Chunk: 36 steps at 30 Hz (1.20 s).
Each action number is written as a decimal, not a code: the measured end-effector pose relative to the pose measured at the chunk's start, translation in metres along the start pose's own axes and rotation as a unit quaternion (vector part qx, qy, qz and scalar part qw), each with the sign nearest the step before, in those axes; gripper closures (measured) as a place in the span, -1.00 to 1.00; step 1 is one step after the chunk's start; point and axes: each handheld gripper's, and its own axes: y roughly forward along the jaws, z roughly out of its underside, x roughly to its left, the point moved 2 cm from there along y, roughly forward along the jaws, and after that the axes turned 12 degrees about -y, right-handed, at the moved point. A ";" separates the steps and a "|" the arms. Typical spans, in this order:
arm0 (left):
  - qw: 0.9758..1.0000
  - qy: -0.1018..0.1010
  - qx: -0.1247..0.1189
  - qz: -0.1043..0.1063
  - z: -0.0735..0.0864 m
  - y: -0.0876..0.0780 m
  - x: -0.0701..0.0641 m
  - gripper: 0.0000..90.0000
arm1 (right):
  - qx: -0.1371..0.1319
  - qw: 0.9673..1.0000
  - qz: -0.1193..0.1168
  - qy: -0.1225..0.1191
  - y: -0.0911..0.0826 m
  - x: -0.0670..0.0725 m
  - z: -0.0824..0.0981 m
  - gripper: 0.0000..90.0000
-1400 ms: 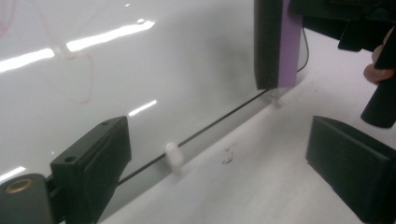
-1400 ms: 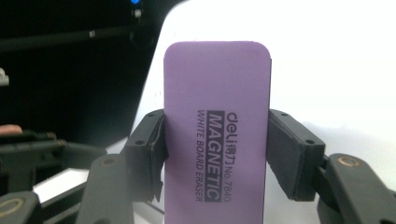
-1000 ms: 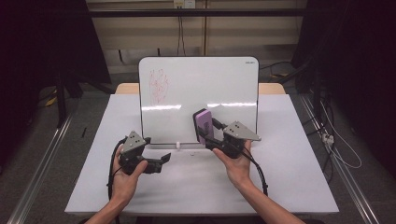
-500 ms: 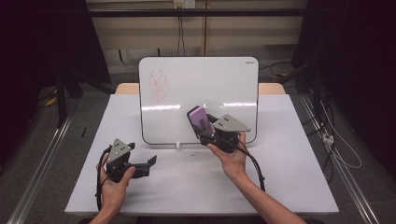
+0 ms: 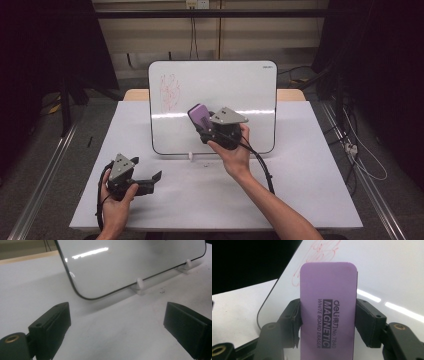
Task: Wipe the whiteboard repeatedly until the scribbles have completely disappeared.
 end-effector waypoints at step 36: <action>1.000 -0.001 -0.020 0.016 0.000 0.002 -0.002 -0.86 | 0.080 0.969 0.089 -0.214 0.098 0.006 -0.071 -0.08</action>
